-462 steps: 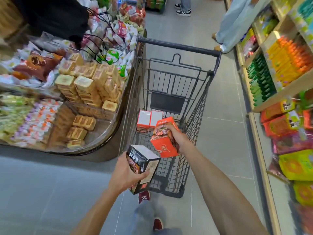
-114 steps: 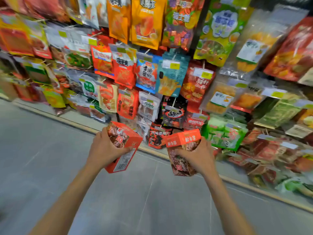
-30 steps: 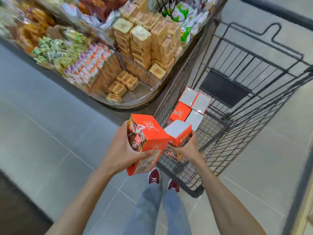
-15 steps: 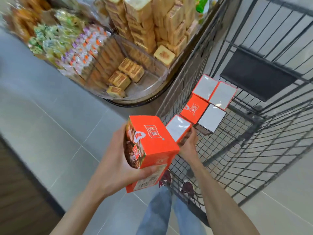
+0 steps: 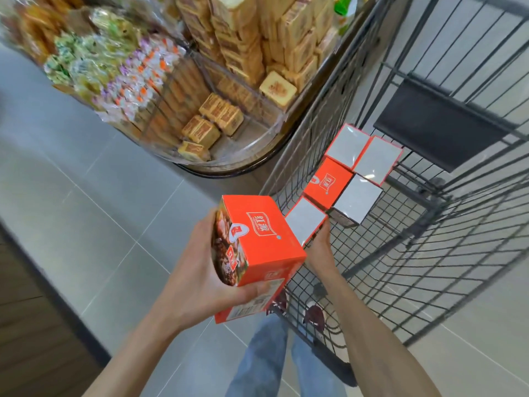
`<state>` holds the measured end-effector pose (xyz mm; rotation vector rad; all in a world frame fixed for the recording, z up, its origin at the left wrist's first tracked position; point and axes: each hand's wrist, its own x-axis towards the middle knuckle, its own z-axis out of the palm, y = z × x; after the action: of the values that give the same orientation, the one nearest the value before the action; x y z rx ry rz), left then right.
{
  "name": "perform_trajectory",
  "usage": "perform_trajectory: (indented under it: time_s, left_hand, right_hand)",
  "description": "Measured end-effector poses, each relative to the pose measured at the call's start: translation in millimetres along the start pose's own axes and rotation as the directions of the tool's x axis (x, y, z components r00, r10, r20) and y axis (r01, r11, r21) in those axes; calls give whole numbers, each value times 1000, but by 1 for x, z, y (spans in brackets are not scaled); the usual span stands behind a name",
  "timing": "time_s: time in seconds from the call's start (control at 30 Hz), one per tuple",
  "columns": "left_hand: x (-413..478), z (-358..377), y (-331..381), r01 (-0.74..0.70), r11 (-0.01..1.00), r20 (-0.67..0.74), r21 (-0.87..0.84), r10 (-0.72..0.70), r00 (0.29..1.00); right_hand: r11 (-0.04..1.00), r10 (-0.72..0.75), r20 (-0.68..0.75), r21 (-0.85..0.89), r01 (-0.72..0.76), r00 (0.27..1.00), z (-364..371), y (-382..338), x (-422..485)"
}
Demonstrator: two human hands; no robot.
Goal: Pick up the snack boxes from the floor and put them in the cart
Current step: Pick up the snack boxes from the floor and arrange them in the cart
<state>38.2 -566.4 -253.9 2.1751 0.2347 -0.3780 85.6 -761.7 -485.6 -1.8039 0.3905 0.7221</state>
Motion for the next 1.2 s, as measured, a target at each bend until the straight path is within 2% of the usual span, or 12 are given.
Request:
perform_trajectory:
  time_s: [0.13,0.27,0.43,0.67,0.83,0.93,1.07,1.2]
  left_hand:
    - [-6,0,-1,-21,1000,-8,16,21,1000]
    - [-13,-1,1,-30,999,-5,22,31,1000]
    - [-16,-6,5,-104,989,38,107,101,994]
    - [-18,-13,16,-193,954,43,228,188,981]
    - [-15,-6,22,-257,918,78,303,245,966]
    - [-14,7,26,-308,907,105,287,290,951]
    - [-10,19,32,-391,889,169,239,358,918]
    - [-1,32,40,-458,860,252,226,402,880]
  right_hand:
    - [997,-63,46,-32,64,997,-20,-6,-13]
    - [993,-95,-4,-71,95,995,-45,-32,-41]
    - [981,-76,-40,-180,68,996,-81,-67,-76]
    - [972,-151,-27,-184,143,988,-107,-133,-144]
    - [996,-53,127,-68,62,990,-94,-162,-184]
    - [1000,1,226,-23,4,974,-81,-169,-196]
    - [1000,-2,174,-10,4,985,-80,-170,-198]
    - [997,12,138,-80,-1,990,-94,-172,-203]
